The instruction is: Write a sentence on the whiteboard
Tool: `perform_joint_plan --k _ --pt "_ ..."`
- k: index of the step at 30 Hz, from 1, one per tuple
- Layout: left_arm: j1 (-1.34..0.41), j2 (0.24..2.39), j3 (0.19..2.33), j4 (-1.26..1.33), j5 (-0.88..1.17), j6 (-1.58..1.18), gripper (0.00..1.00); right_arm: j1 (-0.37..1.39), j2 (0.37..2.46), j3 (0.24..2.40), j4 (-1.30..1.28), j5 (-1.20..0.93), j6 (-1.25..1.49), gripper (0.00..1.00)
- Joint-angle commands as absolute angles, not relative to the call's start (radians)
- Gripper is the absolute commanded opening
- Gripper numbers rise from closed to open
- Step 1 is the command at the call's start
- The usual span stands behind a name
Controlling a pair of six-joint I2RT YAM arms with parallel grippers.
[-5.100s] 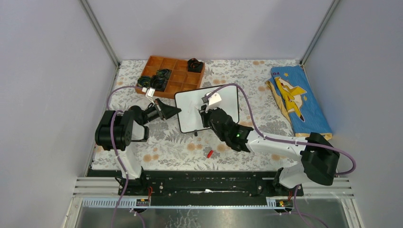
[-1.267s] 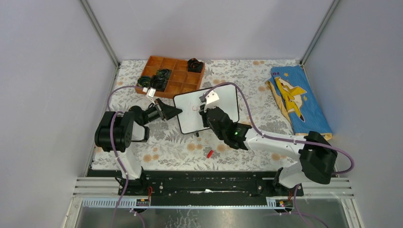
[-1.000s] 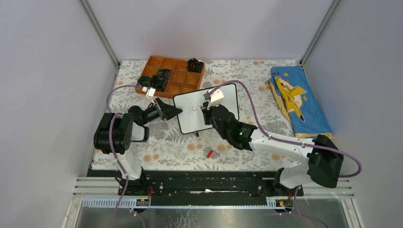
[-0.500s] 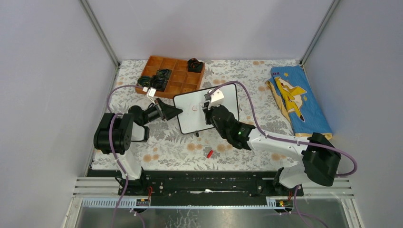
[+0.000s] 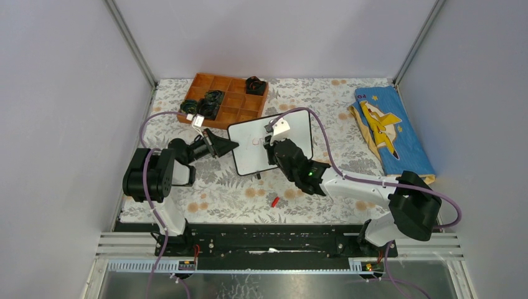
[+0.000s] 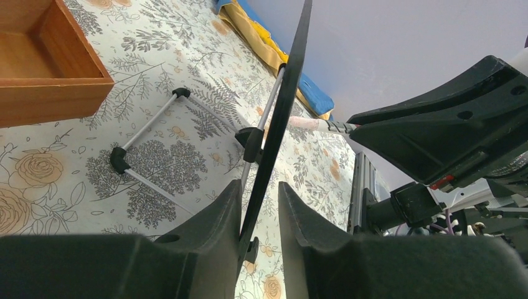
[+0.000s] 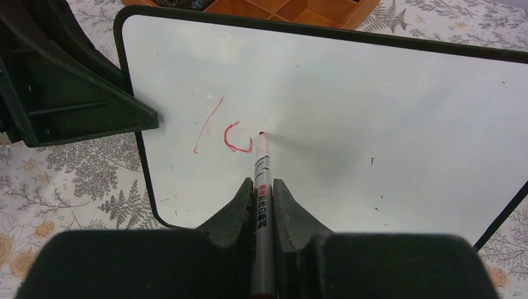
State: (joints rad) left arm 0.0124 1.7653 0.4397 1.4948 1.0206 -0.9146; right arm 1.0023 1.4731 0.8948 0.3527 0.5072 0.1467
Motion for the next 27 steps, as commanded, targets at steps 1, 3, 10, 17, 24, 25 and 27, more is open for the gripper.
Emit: perform_joint_plan --k 1,3,10,17,24,25,27 --pt "0.005 1.760 0.442 1.517 1.029 -0.902 0.32 0.989 1.480 0.906 0.379 0.510 0.156 0.00" --pt "0.006 1.761 0.442 1.518 1.029 -0.902 0.31 0.989 1.479 0.897 0.372 0.509 0.161 0.00" --pt "0.006 1.761 0.442 1.520 1.029 -0.904 0.31 0.989 1.466 0.857 0.358 0.506 0.173 0.00" --pt "0.006 1.760 0.442 1.520 1.029 -0.905 0.31 0.989 1.449 0.828 0.346 0.535 0.185 0.00" --pt "0.006 1.762 0.442 1.519 1.029 -0.904 0.31 0.988 1.432 0.832 0.330 0.600 0.176 0.00" --pt "0.005 1.762 0.443 1.519 1.029 -0.903 0.31 0.988 1.430 0.831 0.330 0.607 0.174 0.00" --pt "0.004 1.763 0.442 1.519 1.029 -0.905 0.31 0.988 1.426 0.833 0.330 0.621 0.173 0.00"
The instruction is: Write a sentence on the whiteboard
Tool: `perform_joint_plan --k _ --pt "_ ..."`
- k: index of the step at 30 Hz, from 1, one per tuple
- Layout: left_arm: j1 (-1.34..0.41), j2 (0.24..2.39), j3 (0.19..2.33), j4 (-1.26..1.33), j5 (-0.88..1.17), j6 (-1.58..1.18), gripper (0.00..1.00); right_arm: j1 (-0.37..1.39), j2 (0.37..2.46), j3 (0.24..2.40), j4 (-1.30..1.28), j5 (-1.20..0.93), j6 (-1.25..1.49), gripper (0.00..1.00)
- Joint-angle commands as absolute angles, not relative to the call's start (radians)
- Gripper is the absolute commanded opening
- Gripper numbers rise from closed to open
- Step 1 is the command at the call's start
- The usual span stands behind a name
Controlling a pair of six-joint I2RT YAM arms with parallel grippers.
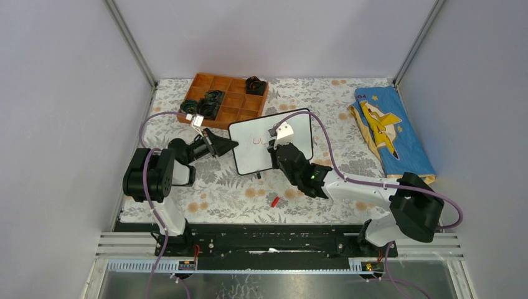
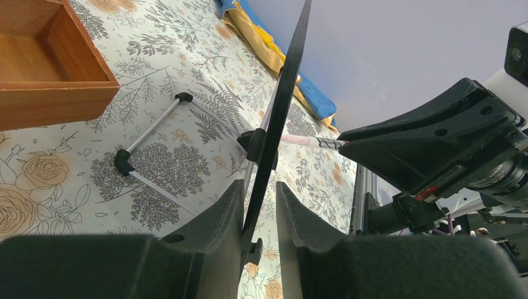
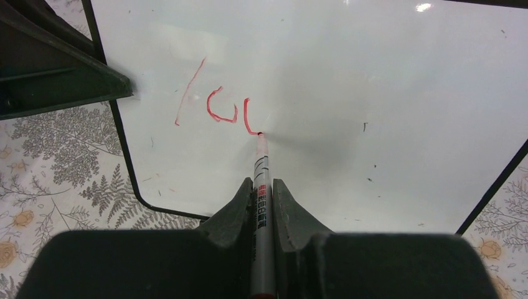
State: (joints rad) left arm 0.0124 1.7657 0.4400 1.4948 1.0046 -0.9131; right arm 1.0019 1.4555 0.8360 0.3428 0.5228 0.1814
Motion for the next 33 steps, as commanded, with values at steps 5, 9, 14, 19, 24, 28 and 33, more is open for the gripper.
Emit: perform_joint_plan --k 5,9,14,19,24,28,33 --pt "0.004 1.762 0.442 1.519 1.029 -0.904 0.31 0.986 1.411 0.835 0.342 0.630 0.165 0.00" --pt "0.005 1.761 0.440 1.519 1.029 -0.904 0.31 0.986 1.422 0.859 0.344 0.631 0.152 0.00" --pt "0.003 1.758 0.440 1.516 1.029 -0.902 0.31 0.985 1.440 0.892 0.346 0.629 0.139 0.00" --pt "0.003 1.757 0.442 1.516 1.029 -0.902 0.31 0.985 1.452 0.923 0.348 0.623 0.129 0.00" --pt "0.004 1.759 0.442 1.516 1.029 -0.902 0.31 0.984 1.465 0.942 0.345 0.621 0.124 0.00" --pt "0.004 1.758 0.443 1.516 1.029 -0.902 0.31 0.982 1.472 0.947 0.344 0.620 0.125 0.00" --pt "0.003 1.761 0.443 1.511 1.028 -0.899 0.31 0.982 1.410 0.905 0.351 0.610 0.137 0.00"
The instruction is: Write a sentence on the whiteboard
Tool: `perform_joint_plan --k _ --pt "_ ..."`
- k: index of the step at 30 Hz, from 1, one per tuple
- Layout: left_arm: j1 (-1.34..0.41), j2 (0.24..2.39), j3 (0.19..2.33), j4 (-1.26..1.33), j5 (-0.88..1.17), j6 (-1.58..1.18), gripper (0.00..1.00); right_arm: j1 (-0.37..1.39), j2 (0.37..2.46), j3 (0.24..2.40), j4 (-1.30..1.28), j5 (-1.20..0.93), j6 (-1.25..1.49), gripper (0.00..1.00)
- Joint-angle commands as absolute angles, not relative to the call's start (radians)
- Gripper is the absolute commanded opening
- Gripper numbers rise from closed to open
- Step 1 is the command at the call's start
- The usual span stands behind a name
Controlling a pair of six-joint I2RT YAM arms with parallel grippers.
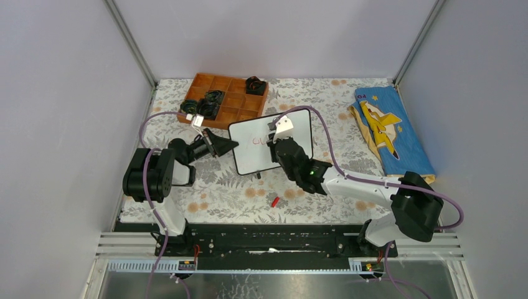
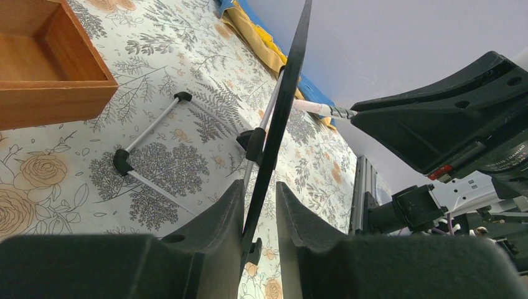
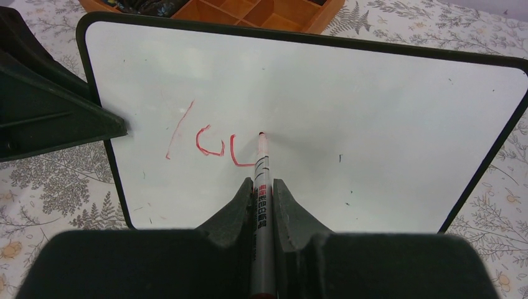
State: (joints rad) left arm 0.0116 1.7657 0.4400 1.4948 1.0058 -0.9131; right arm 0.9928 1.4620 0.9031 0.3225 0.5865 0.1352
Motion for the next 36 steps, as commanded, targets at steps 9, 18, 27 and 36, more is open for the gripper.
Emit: perform_joint_plan --k 9,18,27,36 --pt "0.005 1.755 0.440 1.506 1.023 -0.894 0.32 0.961 1.266 0.814 0.329 0.634 0.158 0.00" --pt "0.003 1.756 0.440 1.505 1.020 -0.897 0.41 0.899 1.254 0.787 0.390 0.559 0.168 0.00" --pt "0.004 1.759 0.442 1.517 1.017 -0.906 0.45 0.900 1.257 0.788 0.423 0.514 0.150 0.00" --pt "0.004 1.761 0.442 1.520 1.016 -0.909 0.46 0.900 1.286 0.823 0.381 0.532 0.151 0.00"
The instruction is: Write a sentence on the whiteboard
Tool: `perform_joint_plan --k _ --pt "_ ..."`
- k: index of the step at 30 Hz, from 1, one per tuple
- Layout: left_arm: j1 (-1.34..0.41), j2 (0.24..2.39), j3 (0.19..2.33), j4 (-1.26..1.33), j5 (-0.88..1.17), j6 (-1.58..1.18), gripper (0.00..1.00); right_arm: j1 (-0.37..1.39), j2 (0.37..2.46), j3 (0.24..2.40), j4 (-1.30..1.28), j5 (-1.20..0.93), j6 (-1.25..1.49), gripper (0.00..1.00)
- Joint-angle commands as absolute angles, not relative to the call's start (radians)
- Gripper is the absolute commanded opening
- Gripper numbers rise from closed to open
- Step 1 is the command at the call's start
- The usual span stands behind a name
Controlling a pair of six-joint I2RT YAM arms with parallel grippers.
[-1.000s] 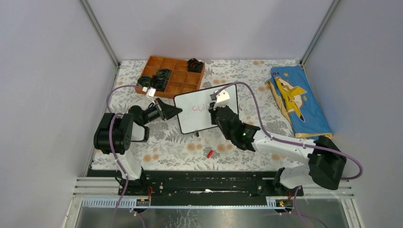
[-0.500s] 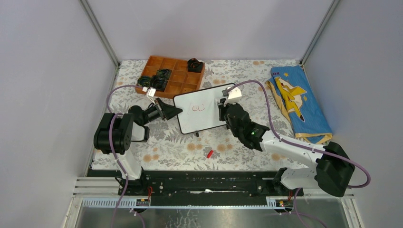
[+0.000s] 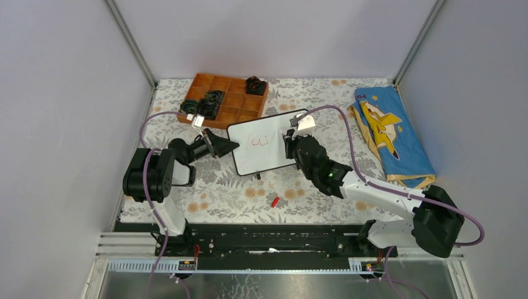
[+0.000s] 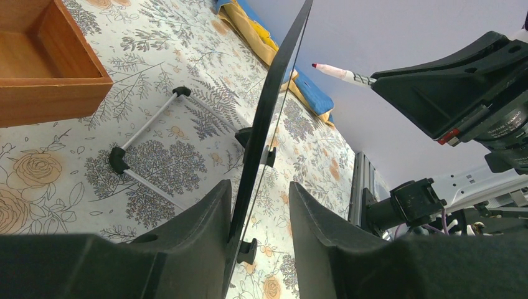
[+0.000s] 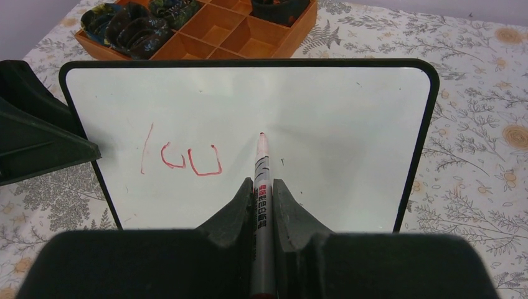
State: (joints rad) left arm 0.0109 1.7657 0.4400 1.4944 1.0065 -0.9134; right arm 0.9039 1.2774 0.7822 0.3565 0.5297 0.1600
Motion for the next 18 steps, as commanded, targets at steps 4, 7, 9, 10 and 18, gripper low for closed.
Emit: perform_joint_plan --k 4,7,9,10,18 --pt "0.003 1.762 0.443 1.522 1.017 -0.911 0.46 0.900 1.310 0.847 0.347 0.559 0.158 0.00" --pt "0.005 1.758 0.442 1.522 1.017 -0.910 0.46 0.900 1.324 0.856 0.351 0.571 0.160 0.00" --pt "0.004 1.758 0.442 1.522 1.017 -0.910 0.46 0.900 1.330 0.860 0.358 0.576 0.160 0.00" --pt "0.003 1.758 0.442 1.522 1.017 -0.910 0.46 0.900 1.333 0.861 0.362 0.579 0.160 0.00" --pt "0.004 1.755 0.443 1.520 1.017 -0.911 0.46 0.900 1.385 0.895 0.358 0.578 0.153 0.00"
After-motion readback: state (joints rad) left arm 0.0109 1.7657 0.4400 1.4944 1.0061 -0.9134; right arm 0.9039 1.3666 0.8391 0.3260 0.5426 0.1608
